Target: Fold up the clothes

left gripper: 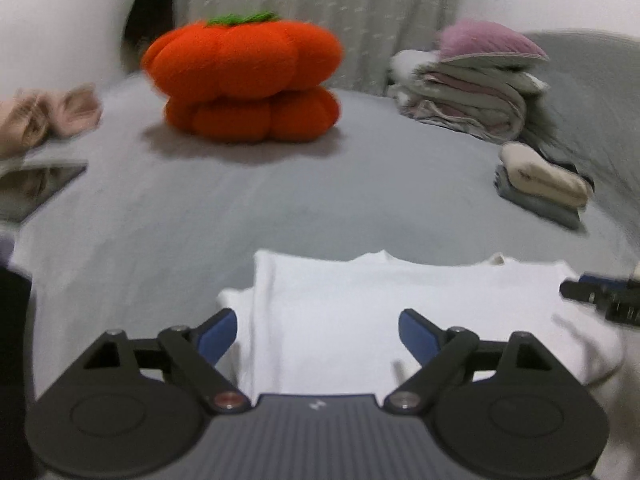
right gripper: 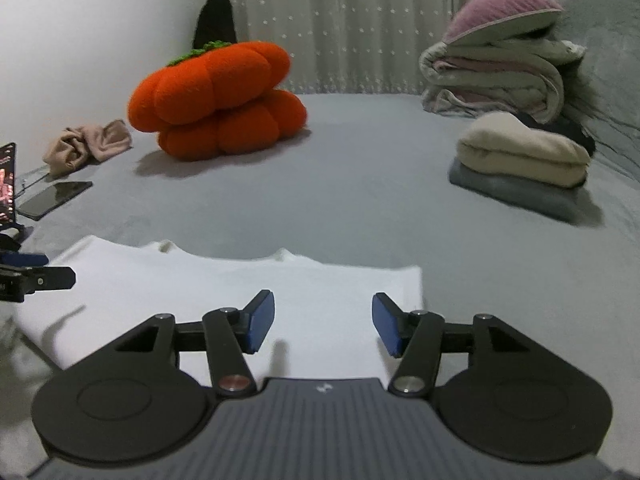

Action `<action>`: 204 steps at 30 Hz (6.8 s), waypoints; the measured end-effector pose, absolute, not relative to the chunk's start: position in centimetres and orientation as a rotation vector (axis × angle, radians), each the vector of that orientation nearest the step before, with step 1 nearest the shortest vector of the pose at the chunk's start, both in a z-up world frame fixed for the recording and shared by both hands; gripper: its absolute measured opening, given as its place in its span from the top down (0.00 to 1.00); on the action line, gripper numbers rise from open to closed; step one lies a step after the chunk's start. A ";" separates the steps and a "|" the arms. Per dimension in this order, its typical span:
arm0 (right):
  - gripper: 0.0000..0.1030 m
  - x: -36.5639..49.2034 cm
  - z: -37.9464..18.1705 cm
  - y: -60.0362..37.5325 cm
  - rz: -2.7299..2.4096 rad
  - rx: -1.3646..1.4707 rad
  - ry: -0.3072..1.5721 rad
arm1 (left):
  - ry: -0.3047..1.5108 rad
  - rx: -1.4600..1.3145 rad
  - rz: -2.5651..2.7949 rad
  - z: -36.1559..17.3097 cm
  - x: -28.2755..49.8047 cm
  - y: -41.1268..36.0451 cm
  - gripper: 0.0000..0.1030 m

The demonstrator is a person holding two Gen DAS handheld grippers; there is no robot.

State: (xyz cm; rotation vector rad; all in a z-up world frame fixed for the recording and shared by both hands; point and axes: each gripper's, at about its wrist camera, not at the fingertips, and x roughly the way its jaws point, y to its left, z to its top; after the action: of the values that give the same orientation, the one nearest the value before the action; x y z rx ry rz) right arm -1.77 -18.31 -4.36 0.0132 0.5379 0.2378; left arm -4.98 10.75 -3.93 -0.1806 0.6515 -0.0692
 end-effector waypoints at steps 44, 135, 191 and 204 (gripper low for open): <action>0.30 -1.3 -4.3 -16.1 0.248 -0.002 0.696 | 1.023 -0.624 -0.027 -5.1 -3.4 16.7 0.15; 0.75 2.8 -5.2 -20.1 0.481 0.826 0.811 | 0.712 -0.871 -0.602 -8.0 1.4 10.6 0.64; 0.94 -8.3 -4.2 -21.2 0.345 -0.097 0.409 | 0.487 -0.058 -0.842 -5.9 -6.3 -1.8 0.79; 1.00 -8.4 -6.9 -24.2 0.328 0.070 0.546 | 0.537 -0.100 -0.890 -6.6 -5.8 -1.6 0.83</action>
State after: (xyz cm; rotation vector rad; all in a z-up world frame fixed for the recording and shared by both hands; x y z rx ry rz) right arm -8.43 -24.19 -6.88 0.0701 0.5461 0.3283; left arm -5.81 -1.63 -6.57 -0.0996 0.5365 -0.8903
